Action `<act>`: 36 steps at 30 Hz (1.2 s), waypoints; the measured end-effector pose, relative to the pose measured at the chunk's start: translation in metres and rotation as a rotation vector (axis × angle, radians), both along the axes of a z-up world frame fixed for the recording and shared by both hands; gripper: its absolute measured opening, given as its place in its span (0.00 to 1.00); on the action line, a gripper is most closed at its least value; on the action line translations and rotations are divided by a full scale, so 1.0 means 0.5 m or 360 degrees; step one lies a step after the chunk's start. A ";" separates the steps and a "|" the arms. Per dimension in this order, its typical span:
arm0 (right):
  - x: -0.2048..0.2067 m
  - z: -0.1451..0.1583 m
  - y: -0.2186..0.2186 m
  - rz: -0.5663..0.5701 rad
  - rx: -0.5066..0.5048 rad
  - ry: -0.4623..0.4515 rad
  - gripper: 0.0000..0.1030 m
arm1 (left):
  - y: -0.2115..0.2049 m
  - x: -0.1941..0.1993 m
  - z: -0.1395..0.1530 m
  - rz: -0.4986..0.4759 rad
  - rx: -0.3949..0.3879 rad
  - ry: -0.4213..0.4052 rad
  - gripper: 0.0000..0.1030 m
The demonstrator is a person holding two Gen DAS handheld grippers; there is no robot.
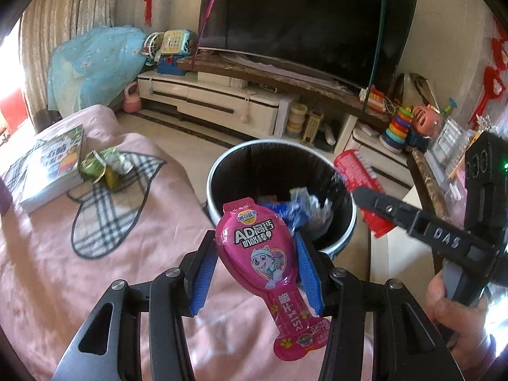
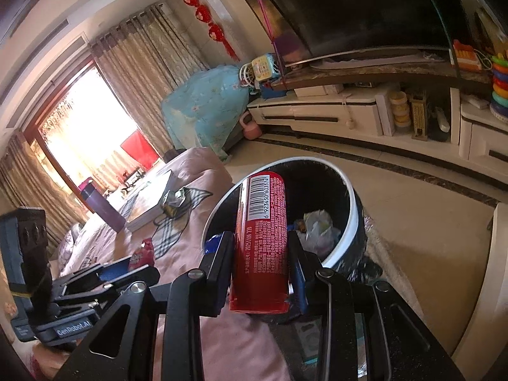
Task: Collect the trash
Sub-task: 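Carry the pink package and red can over the bin and open both grippers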
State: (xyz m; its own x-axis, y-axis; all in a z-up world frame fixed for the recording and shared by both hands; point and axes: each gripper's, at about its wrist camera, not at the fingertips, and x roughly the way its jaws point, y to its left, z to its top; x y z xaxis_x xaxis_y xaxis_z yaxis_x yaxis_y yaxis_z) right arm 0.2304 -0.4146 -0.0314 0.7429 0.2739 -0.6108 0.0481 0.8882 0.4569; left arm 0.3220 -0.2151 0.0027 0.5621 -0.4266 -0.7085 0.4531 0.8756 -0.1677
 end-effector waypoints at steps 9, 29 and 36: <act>0.043 -0.005 0.007 0.0032 -0.0044 0.0031 0.32 | -0.050 0.055 -0.005 -0.0011 0.0053 -0.0025 0.46; 0.091 -0.029 -0.015 0.0022 -0.0075 0.0112 0.32 | -0.096 0.148 -0.029 0.0027 0.0084 0.0007 0.46; 0.102 -0.032 -0.022 0.0020 -0.0081 0.0131 0.32 | -0.106 0.172 -0.040 0.0047 0.0087 0.0042 0.46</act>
